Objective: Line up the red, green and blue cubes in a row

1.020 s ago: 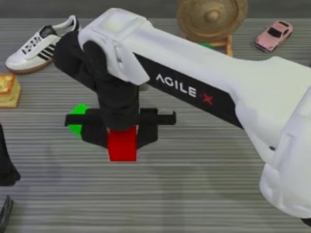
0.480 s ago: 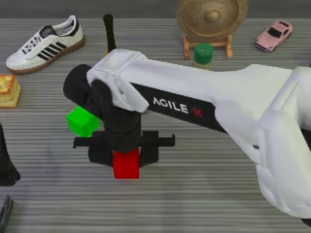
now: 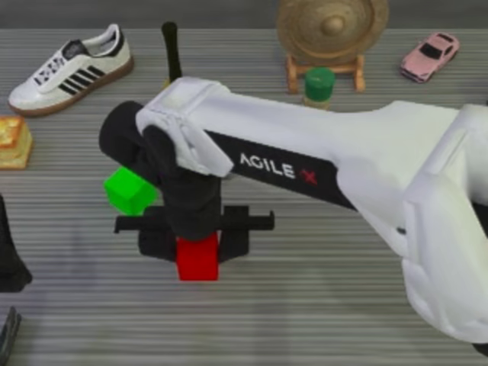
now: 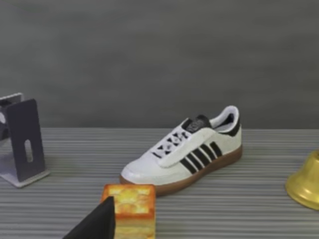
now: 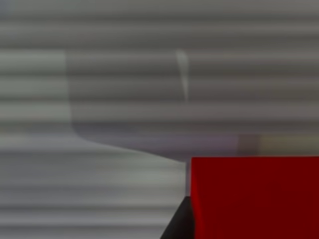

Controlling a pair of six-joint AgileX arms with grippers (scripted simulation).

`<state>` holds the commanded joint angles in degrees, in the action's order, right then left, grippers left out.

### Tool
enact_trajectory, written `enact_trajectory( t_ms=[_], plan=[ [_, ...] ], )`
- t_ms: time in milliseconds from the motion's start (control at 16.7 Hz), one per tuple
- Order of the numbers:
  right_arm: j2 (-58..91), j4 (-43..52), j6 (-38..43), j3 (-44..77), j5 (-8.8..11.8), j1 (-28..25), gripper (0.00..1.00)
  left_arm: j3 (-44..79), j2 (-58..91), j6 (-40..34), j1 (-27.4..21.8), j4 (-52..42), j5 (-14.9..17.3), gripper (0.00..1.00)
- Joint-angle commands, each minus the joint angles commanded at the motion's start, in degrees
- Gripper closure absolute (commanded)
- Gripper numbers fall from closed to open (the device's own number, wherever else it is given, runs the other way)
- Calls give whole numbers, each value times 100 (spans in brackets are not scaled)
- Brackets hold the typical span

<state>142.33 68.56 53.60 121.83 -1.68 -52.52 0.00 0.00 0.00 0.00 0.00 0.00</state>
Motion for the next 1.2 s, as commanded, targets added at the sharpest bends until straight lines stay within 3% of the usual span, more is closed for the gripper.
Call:
enact_trajectory(
  t_ms=[420,1020,1200],
  plan=[
    [0,0,0,0,0,0,2,0,0,0,0,0,0,0],
    [4,20,0,20,0,10,0,0,0,0,0,0,0,0],
    [27,431,17,438,-2,-11,0,0,0,0,0,0,0,0]
  ],
)
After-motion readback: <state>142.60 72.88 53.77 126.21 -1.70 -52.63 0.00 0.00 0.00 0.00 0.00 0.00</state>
